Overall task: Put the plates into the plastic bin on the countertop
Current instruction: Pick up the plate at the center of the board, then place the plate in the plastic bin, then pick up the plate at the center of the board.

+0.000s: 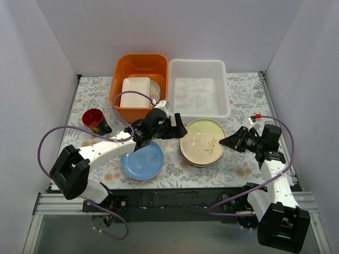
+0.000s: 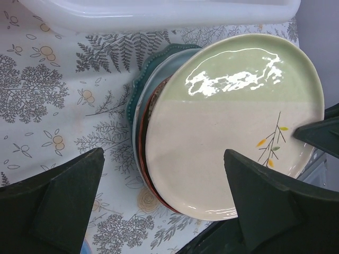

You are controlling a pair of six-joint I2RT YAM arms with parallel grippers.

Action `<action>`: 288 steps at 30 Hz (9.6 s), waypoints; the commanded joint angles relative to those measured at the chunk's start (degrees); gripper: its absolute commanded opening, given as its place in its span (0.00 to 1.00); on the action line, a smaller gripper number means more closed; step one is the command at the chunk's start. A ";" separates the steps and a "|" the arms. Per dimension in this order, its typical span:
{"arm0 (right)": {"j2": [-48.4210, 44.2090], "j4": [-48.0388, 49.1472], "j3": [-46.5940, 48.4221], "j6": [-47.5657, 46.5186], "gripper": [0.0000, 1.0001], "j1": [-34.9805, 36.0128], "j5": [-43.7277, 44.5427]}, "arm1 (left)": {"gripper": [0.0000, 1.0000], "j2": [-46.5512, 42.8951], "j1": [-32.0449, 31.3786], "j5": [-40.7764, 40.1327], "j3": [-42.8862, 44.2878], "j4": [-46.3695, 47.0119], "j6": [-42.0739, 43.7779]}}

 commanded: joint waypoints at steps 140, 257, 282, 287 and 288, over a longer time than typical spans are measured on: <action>64.40 4.62 69.27 4.69 0.01 16.12 12.33 | 0.98 -3.37 14.05 14.58 -4.55 -3.23 1.62; 42.80 -8.31 54.53 -17.73 0.91 26.23 34.22 | 0.98 -2.93 14.05 17.04 -5.96 -1.21 -0.58; 25.92 -10.85 34.65 -17.37 0.83 28.26 30.97 | 0.98 -2.14 13.96 19.24 -7.37 1.34 -1.63; 22.58 -11.82 31.93 -17.11 0.80 28.78 30.71 | 0.98 -1.97 13.96 19.24 -7.54 1.51 -1.72; 22.05 -12.08 31.05 -16.94 0.79 28.87 30.62 | 0.98 -1.88 13.96 19.32 -7.54 1.60 -1.90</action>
